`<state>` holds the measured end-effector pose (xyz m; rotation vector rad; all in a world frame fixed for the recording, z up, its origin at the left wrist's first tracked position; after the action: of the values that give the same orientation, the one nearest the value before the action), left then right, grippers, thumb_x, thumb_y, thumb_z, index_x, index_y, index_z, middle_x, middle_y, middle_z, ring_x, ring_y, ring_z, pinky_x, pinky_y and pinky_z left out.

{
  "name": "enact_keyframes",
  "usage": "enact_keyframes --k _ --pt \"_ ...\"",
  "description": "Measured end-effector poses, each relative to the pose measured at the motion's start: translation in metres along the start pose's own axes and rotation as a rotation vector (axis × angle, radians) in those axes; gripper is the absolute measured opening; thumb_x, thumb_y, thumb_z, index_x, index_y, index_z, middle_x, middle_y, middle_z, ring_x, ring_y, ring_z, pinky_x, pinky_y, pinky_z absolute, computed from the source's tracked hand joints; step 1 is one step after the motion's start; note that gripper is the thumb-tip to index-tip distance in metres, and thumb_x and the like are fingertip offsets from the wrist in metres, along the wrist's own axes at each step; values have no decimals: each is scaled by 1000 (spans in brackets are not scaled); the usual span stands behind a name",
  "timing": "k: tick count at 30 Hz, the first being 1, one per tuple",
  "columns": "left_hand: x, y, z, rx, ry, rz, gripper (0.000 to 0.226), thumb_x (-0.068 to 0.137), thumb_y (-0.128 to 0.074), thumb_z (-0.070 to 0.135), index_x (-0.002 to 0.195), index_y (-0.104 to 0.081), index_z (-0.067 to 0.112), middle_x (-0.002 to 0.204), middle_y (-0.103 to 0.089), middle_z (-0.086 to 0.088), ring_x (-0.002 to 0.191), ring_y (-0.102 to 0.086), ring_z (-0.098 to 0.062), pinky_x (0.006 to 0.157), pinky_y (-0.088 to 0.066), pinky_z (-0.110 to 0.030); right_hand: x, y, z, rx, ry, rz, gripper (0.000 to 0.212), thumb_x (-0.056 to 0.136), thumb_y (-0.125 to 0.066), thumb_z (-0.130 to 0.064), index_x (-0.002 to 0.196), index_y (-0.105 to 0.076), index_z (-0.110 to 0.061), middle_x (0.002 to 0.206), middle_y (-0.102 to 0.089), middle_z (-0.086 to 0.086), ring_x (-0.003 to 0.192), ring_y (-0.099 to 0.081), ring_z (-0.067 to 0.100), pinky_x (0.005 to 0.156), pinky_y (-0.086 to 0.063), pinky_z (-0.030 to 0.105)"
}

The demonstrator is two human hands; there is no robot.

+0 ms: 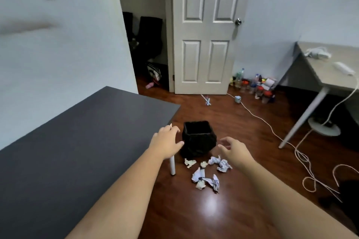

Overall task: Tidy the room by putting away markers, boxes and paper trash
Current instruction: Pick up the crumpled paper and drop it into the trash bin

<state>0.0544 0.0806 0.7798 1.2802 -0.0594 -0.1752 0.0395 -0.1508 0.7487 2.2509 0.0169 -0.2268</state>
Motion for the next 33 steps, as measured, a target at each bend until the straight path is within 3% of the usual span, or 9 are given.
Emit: enact_keyframes --k 12,18,22,28,30,33 --pt "238 -91 36 6 -100 -310 47 92 -52 44 132 -44 21 136 -45 -6 126 -44 -26 100 -41 -41 184 26 89 -137 -220 -81 38 93 -56 -29 129 -54 -14 129 -62 4 116 -59 23 99 -46 32" --pt "325 -135 52 -23 -80 -391 43 93 -51 43 130 -45 21 134 -45 -6 121 -47 -27 97 -44 -41 258 6 128 -228 -216 -254 41 93 -54 -31 131 -51 -15 128 -62 5 115 -59 23 96 -47 32" --pt "358 -179 38 -43 21 -454 46 93 -50 43 132 -44 21 134 -45 -5 120 -50 -25 96 -44 -40 330 -5 160 -290 -196 -338 41 93 -53 -31 130 -50 -12 123 -63 10 112 -59 27 93 -47 33" --pt "383 -257 5 -127 358 -493 46 90 -53 45 128 -48 21 129 -49 -5 119 -51 -26 98 -44 -40 435 -59 186 -333 -43 -573 39 95 -50 -32 129 -53 -13 123 -62 12 106 -62 31 88 -48 34" --pt "393 -300 3 -178 418 -516 40 90 -54 43 122 -51 20 126 -50 -5 116 -52 -25 98 -44 -42 464 -88 205 -317 -21 -596 35 96 -49 -29 127 -54 -14 119 -65 11 100 -65 31 81 -47 30" --pt "411 -373 -2 -247 456 -520 26 89 -56 38 108 -54 20 119 -52 -3 111 -54 -24 95 -45 -41 495 -141 247 -289 -26 -576 33 94 -51 -29 124 -57 -16 123 -64 8 109 -60 27 89 -48 33"
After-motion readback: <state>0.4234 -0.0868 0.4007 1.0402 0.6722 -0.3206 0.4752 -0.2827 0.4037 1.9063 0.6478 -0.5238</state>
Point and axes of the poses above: each hand's wrist, its own x-axis towards the middle knuckle, its own y-axis out of the back of the hand, z = x × y, the point moved 5 cm from there along x, towards the middle knuckle
